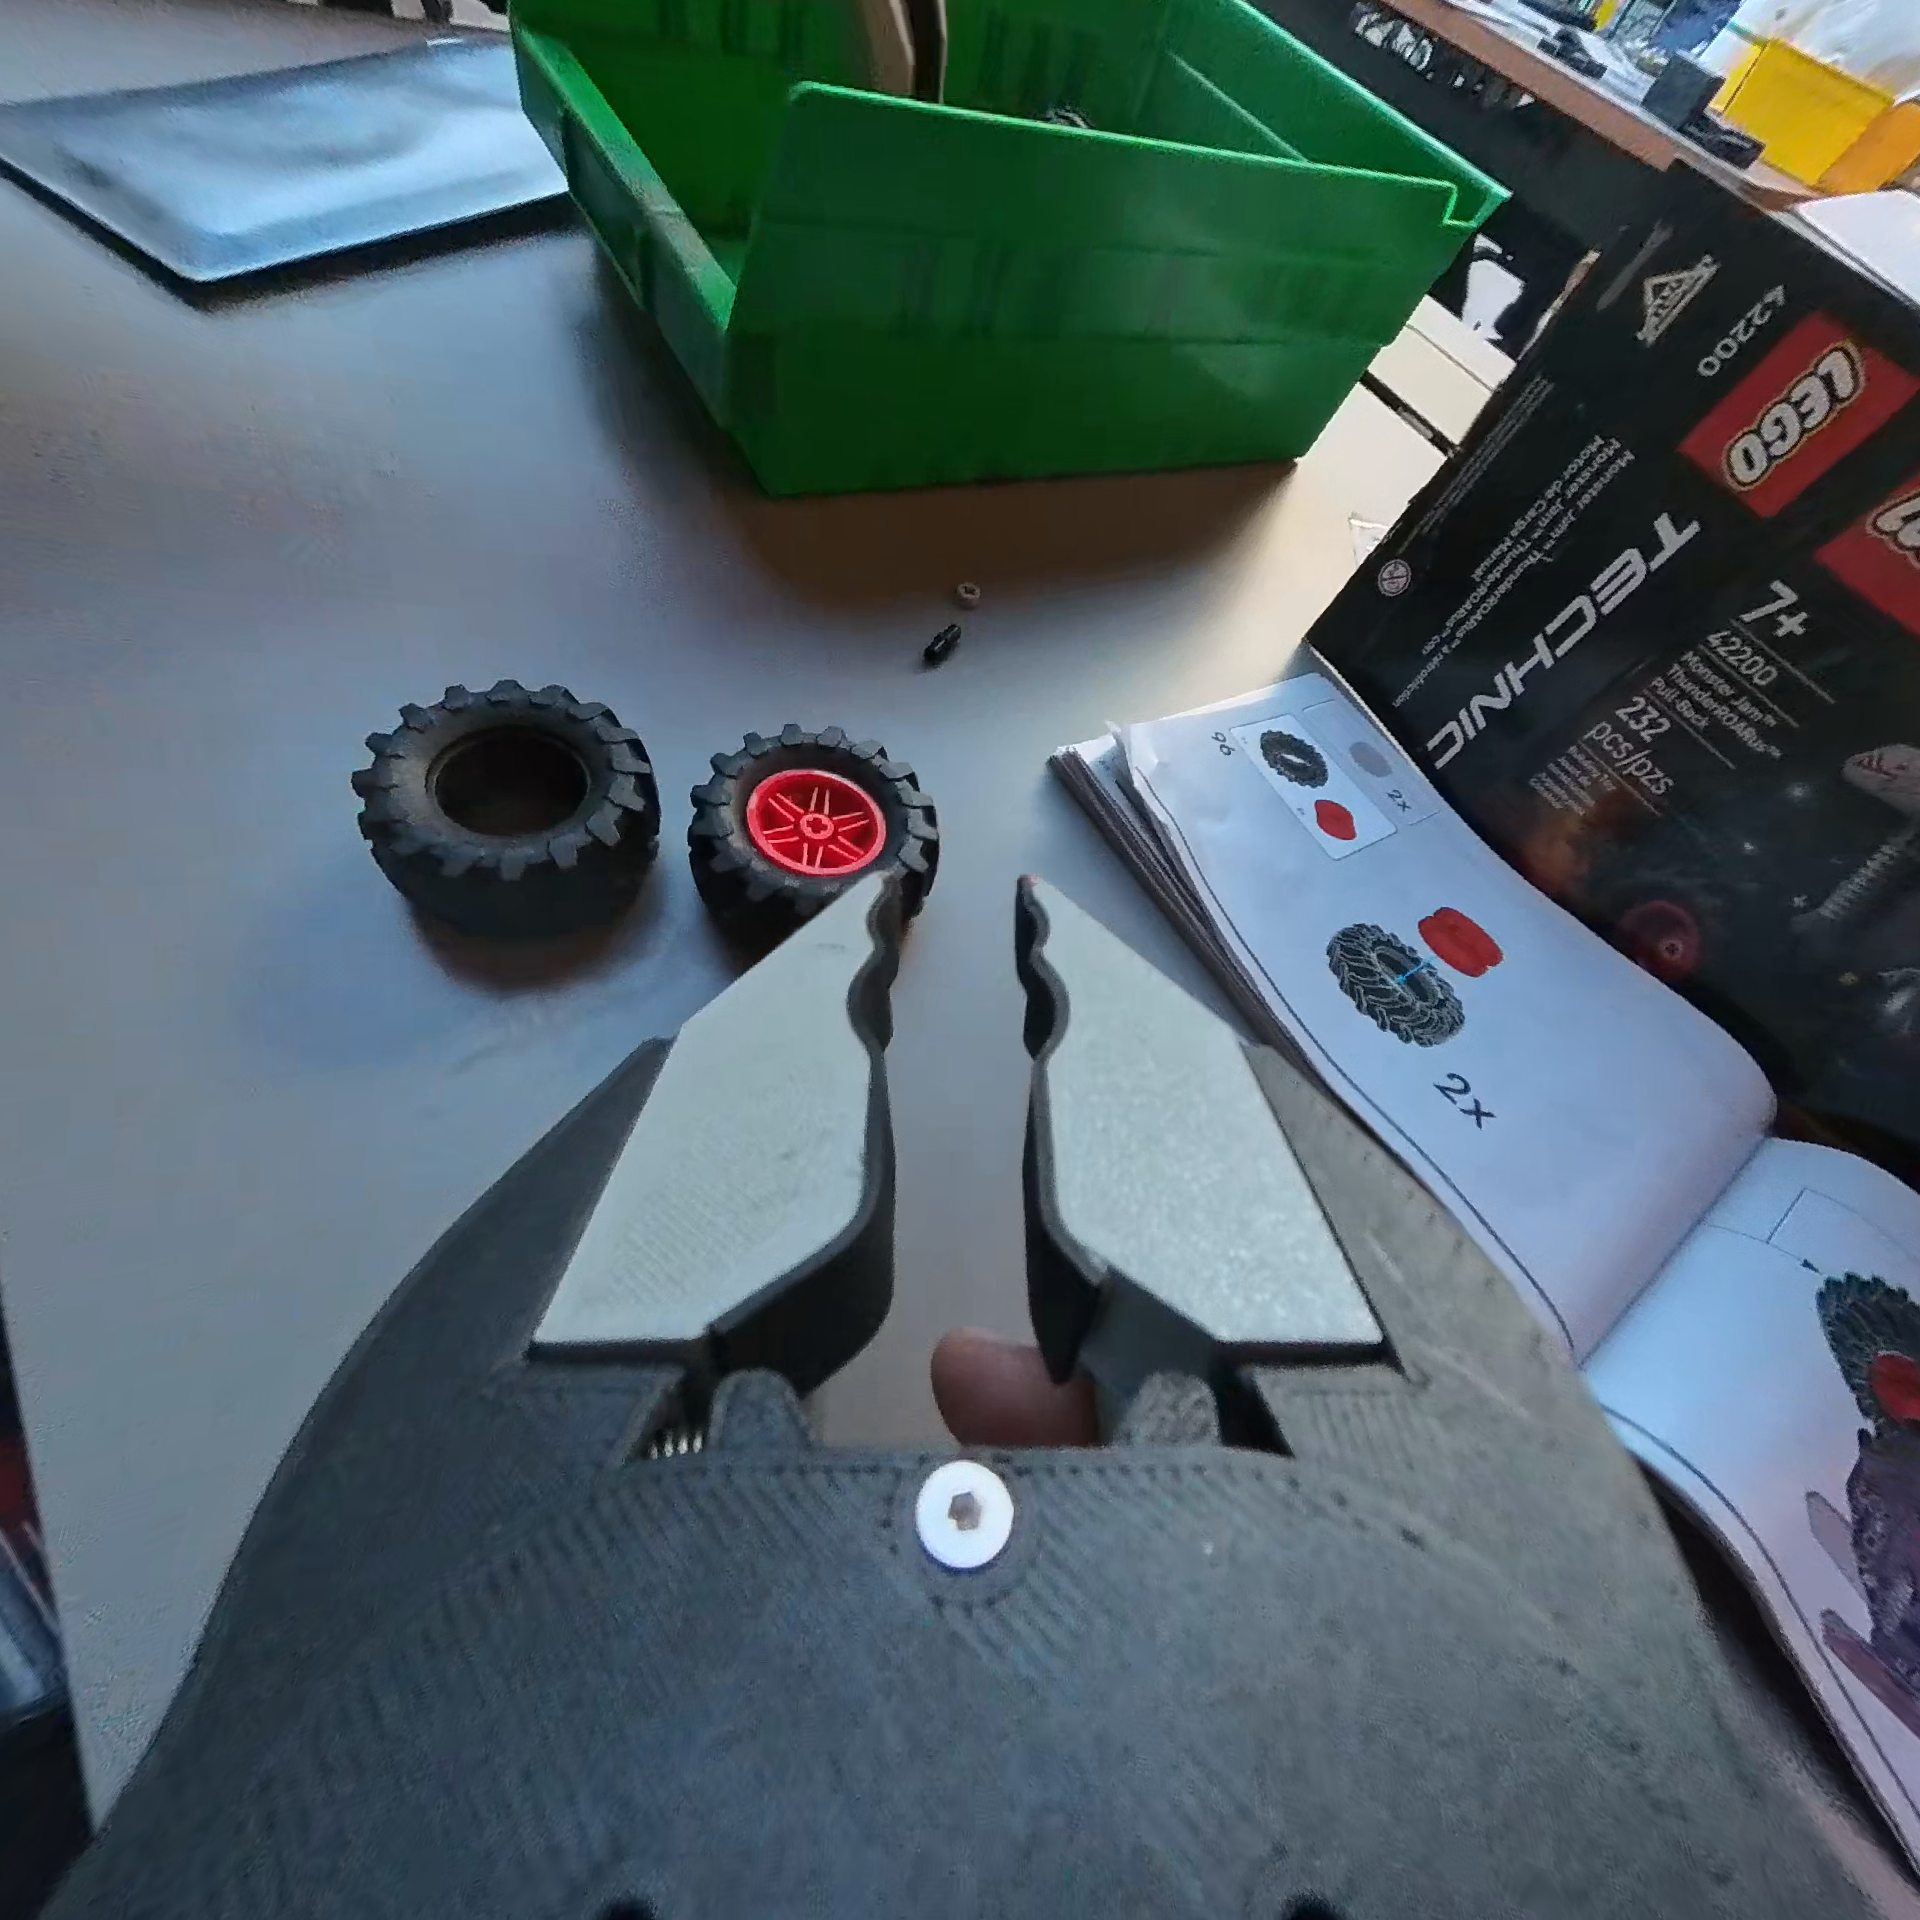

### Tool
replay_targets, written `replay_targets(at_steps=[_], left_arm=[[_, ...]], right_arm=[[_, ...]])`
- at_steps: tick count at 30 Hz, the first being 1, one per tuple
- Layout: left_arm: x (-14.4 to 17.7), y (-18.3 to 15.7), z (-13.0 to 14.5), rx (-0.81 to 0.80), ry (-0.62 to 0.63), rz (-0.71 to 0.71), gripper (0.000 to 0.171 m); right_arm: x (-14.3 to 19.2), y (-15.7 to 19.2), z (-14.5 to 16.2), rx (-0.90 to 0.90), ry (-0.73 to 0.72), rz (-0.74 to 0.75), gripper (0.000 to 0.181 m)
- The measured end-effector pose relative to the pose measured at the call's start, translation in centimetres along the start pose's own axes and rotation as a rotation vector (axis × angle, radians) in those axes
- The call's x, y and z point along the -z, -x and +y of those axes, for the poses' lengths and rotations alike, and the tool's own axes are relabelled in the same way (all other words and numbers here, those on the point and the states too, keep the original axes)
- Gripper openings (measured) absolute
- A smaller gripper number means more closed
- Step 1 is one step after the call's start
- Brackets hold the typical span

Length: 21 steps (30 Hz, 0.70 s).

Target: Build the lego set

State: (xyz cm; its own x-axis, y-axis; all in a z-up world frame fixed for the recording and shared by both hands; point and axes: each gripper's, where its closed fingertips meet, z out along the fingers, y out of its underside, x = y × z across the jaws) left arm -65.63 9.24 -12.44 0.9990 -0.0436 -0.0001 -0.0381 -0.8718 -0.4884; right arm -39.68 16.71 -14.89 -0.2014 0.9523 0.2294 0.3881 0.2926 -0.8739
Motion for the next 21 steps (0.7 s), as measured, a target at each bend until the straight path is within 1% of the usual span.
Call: replay_targets(at_steps=[2, 4, 6, 8, 9, 10, 11, 12, 13, 15, 16, 17, 18, 19, 20, 21], left_arm=[[-1.9, 1.8, 0.8, -0.068, 0.110, -0.059, 0.030], [-2.6, 5.0, 0.8, -0.103, 0.168, -0.172, 0.029], [-2.2, 7.9, -0.6, -0.090, 0.160, -0.248, 0.032], [-1.7, 10.1, -2.3, -0.102, 0.136, -0.302, 0.043], [-1.8, 10.1, -2.7, -0.102, 0.147, -0.269, 0.040], [-2.3, 8.8, -2.5, -0.086, 0.175, -0.163, 0.037], [-2.8, 6.7, -2.0, -0.058, 0.214, -0.019, 0.040], [-3.1, 5.1, -1.3, -0.034, 0.260, 0.075, 0.041], [-3.5, 5.5, -0.8, -0.040, 0.294, 0.039, 0.035], [-3.5, 9.2, -0.4, -0.124, 0.317, -0.200, 0.026], [-3.1, 10.9, -1.0, -0.152, 0.298, -0.303, 0.026], [-2.9, 11.9, -2.1, -0.161, 0.247, -0.346, 0.037], [-3.1, 11.8, -3.6, -0.167, 0.178, -0.328, 0.052], [-3.5, 11.1, -5.0, -0.189, 0.120, -0.270, 0.054], [-3.9, 10.4, -6.1, -0.224, 0.086, -0.220, 0.050], [-4.5, 10.0, -6.9, -0.254, 0.076, -0.188, 0.050]], right_arm=[[-0.1, -0.1, -0.1, 0.010, -0.005, 0.014, 0.018], [-0.1, -0.3, -0.2, 0.009, -0.010, 0.025, 0.018], [0.0, -0.4, -0.2, 0.003, -0.016, 0.027, 0.018], [0.0, -0.4, -0.3, -0.006, -0.023, 0.023, 0.018], [0.0, -0.5, -0.3, -0.012, -0.026, 0.019, 0.018], [0.1, -0.6, -0.3, -0.022, -0.030, 0.018, 0.019], [0.1, -0.6, -0.4, -0.034, -0.035, 0.015, 0.020], [0.2, -0.7, -0.4, -0.045, -0.042, 0.011, 0.020], [0.3, -0.9, -0.5, -0.057, -0.053, 0.010, 0.020], [0.5, -1.1, -0.8, -0.074, -0.078, 0.009, 0.020], [0.6, -1.1, -0.9, -0.080, -0.086, 0.006, 0.020], [0.7, -1.1, -0.9, -0.083, -0.089, 0.005, 0.020], [0.7, -1.1, -1.0, -0.083, -0.091, 0.005, 0.020], [0.7, -1.1, -1.0, -0.082, -0.091, 0.006, 0.020], [0.7, -1.1, -1.0, -0.079, -0.090, 0.007, 0.020], [0.7, -1.1, -1.0, -0.077, -0.091, 0.010, 0.020]])
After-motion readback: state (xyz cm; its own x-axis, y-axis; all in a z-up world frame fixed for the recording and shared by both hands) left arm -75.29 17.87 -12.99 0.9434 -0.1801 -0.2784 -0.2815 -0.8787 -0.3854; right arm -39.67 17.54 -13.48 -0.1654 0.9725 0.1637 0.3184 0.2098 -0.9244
